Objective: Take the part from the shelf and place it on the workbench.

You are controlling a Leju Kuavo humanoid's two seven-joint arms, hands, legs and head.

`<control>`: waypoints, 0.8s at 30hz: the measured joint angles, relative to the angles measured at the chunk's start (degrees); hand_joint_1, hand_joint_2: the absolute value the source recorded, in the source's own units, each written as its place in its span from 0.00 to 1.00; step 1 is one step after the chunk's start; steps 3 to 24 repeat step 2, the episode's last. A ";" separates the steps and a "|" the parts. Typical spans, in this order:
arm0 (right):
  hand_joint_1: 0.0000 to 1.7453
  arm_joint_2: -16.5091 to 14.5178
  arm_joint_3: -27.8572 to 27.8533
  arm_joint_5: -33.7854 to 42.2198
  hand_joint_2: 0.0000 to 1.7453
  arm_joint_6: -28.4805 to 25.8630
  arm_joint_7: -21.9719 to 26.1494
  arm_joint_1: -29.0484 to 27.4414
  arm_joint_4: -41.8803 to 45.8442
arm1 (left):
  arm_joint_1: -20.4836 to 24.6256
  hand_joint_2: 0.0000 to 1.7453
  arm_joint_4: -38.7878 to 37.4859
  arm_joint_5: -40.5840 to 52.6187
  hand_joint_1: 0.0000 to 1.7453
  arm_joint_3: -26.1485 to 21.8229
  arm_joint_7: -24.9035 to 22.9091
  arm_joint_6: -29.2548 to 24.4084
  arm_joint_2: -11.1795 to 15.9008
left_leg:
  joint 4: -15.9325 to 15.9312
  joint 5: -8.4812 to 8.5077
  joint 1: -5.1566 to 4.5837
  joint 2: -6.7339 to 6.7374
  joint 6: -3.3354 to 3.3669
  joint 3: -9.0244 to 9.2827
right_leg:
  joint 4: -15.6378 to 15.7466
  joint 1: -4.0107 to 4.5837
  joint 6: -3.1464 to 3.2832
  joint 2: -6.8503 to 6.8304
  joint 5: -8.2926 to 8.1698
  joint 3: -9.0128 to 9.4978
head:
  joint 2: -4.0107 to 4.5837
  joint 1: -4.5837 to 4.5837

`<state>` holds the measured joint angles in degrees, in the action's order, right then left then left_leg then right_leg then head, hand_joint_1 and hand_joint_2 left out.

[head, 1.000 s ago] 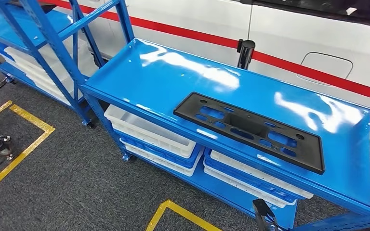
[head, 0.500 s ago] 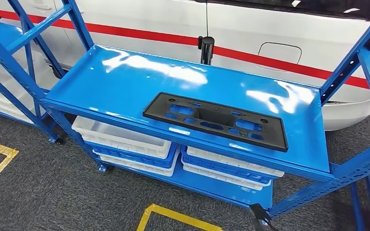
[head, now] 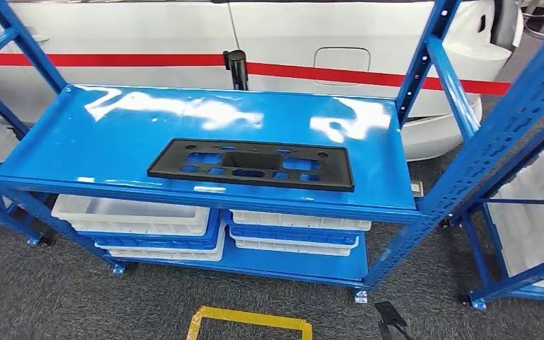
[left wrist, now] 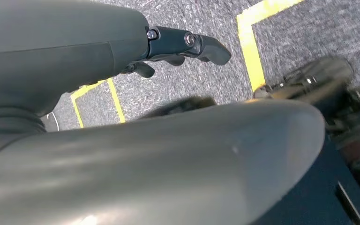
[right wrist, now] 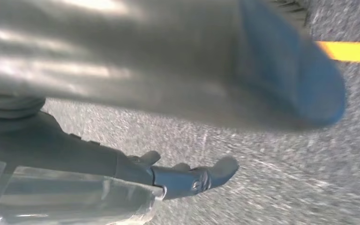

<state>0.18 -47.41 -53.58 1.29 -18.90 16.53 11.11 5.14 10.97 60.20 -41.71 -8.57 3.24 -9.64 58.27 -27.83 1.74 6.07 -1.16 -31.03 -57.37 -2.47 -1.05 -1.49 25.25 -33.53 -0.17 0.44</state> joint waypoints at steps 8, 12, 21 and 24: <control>0.00 -0.08 -0.04 -0.25 0.67 0.00 0.22 0.03 0.00 | -0.07 0.00 0.00 0.04 0.00 -0.02 0.11 -0.10 0.00 | 3.35 -2.89 0.24 -3.50 -0.38 -1.24 | 0.02 -0.08 0.52 0.98 -0.32 -0.14 | 0.00 0.19; 0.00 -0.08 -0.04 -0.25 0.67 0.00 0.22 0.03 0.00 | -0.07 0.00 0.00 0.04 0.00 -0.02 0.11 -0.10 0.00 | 3.35 -2.89 0.24 -3.50 -0.38 -1.24 | 0.02 -0.08 0.52 0.98 -0.32 -0.14 | 0.00 0.19; 0.00 -0.08 -0.04 -0.25 0.67 0.00 0.22 0.03 0.00 | -0.07 0.00 0.00 0.04 0.00 -0.02 0.11 -0.10 0.00 | 3.35 -2.89 0.24 -3.50 -0.38 -1.24 | 0.02 -0.08 0.52 0.98 -0.32 -0.14 | 0.00 0.19; 0.00 -0.08 -0.04 -0.25 0.67 0.00 0.22 0.03 0.00 | -0.07 0.00 0.00 0.04 0.00 -0.02 0.11 -0.10 0.00 | 3.35 -2.89 0.24 -3.50 -0.38 -1.24 | 0.02 -0.08 0.52 0.98 -0.32 -0.14 | 0.00 0.19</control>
